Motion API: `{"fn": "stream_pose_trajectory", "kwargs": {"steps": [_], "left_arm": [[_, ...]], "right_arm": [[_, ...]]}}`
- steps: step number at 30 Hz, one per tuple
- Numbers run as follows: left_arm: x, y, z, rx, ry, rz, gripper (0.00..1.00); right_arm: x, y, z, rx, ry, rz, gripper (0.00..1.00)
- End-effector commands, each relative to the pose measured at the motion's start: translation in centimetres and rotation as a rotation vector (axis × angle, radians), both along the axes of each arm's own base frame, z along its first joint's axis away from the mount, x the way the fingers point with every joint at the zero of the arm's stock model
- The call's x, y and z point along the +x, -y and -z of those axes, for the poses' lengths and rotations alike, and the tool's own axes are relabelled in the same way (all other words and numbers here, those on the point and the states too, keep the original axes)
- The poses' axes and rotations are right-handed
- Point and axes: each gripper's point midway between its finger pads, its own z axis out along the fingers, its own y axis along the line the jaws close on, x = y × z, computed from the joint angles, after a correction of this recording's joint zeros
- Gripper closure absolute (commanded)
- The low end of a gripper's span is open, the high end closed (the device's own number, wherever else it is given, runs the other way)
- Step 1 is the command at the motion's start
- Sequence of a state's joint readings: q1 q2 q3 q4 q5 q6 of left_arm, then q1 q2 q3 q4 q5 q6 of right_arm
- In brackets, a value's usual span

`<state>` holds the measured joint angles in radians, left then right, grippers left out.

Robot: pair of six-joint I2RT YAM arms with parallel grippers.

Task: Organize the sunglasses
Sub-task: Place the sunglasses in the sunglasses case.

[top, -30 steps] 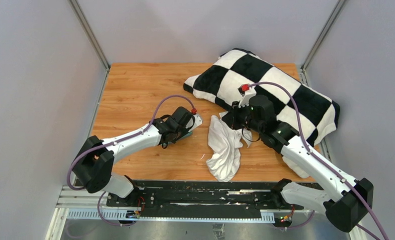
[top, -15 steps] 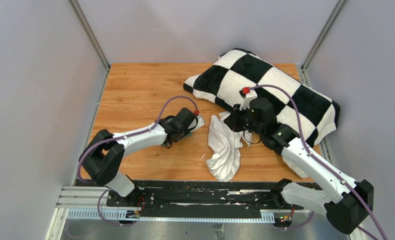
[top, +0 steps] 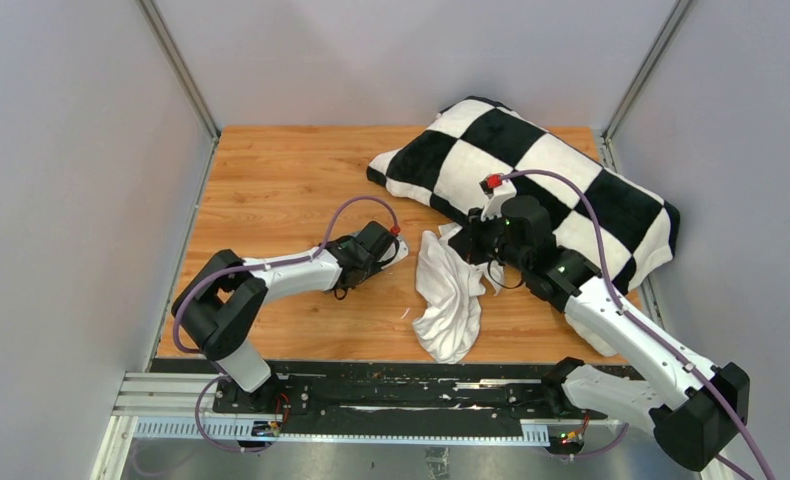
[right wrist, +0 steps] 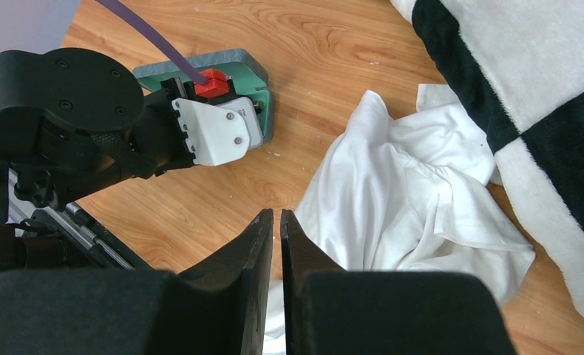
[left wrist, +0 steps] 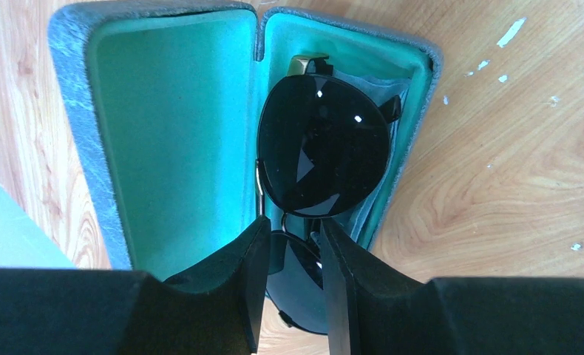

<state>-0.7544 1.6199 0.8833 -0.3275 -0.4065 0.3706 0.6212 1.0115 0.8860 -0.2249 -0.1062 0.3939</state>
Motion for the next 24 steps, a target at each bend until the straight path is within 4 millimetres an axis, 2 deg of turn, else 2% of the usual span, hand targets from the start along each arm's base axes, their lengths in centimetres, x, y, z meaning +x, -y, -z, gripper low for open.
{"fn": "stream_pose_trajectory", "kwargs": {"steps": [1,5,9,19,24], "left_arm": [[0.3,-0.1,0.7,0.021,0.023,0.001,0.63],[0.4,-0.6,1.0,0.051,0.019,-0.029,0.51],[0.6,-0.4,0.5,0.059,0.009,-0.044,0.48],[0.1,0.4,-3.0,-0.026,0.007,-0.044,0.36],[-0.9,2.0,-5.8,-0.120,-0.041,-0.025,0.34]], "right_arm": [[-0.3,0.7,0.5,-0.012,0.006,-0.004,0.85],[-0.5,0.8,0.4,-0.010,0.010,-0.009,0.85],[-0.5,0.8,0.2,-0.011,0.013,-0.012,0.85],[-0.5,0.7,0.3,-0.008,0.005,-0.012,0.85],[-0.5,0.6,0.3,-0.008,0.002,-0.014,0.85]]}}
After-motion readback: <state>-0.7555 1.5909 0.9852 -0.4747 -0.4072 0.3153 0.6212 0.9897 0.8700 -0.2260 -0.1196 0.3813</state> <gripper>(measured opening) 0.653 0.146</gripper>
